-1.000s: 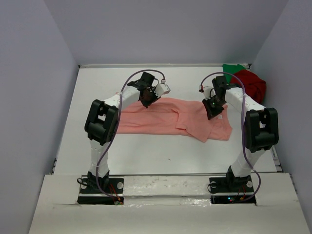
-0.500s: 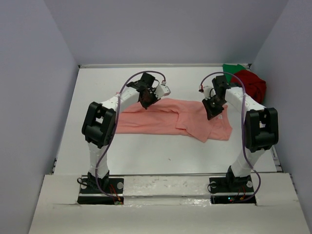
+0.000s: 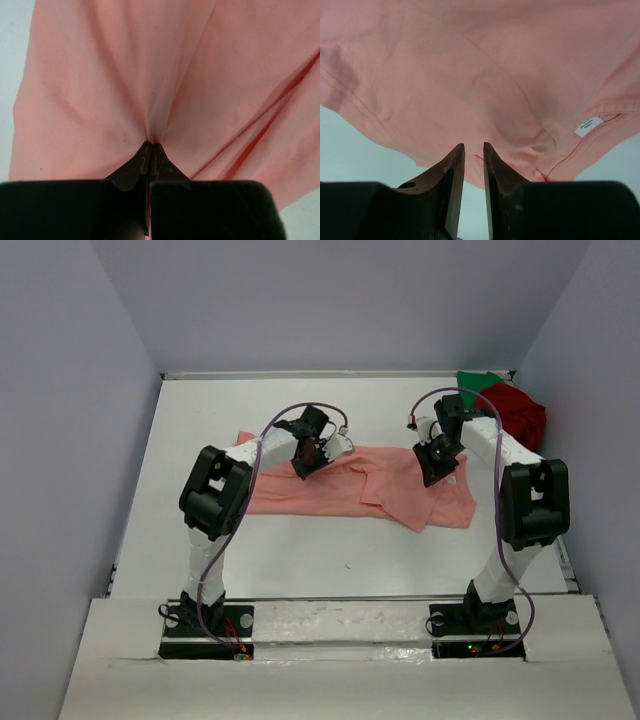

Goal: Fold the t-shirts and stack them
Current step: Fold the other side of the tshirt into a rectangle

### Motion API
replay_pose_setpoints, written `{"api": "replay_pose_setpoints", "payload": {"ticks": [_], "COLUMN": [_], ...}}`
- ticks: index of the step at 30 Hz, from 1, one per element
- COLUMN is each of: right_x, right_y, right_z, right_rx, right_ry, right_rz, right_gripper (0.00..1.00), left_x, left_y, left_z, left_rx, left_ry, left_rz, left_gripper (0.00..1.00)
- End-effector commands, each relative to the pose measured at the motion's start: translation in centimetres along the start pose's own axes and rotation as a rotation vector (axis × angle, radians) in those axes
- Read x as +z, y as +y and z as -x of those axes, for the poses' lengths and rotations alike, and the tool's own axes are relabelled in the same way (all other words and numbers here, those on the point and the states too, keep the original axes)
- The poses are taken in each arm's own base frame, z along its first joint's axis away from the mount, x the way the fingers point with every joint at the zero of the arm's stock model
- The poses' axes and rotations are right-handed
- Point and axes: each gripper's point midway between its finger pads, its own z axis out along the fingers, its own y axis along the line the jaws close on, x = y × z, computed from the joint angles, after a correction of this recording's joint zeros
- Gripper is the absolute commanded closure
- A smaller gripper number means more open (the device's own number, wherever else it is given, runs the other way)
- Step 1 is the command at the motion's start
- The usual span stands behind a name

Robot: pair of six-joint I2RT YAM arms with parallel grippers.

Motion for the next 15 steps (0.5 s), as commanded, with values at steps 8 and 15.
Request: {"api": "replay_pose_setpoints", "payload": {"ticks": [8,15], "right_x": [-0.6,-1.1], "right_y": [0.2,0.2], "right_z": [0.9,1.1], "right_rx": [-0.011,-0.018], "right_ry": [-0.019,-0.027], "right_rz": [0.027,0.024], "right_gripper": [0.62,0.60], "left_x": [1.0,-1.4], "left_y": [2.9,4.4], "left_z": [-0.6,1.1], "left_rx": [-0.097,-0.121], "left_ry": [0.063,0.007], "left_rz": [0.185,0.253], "left_gripper": [0.84,0.78]}}
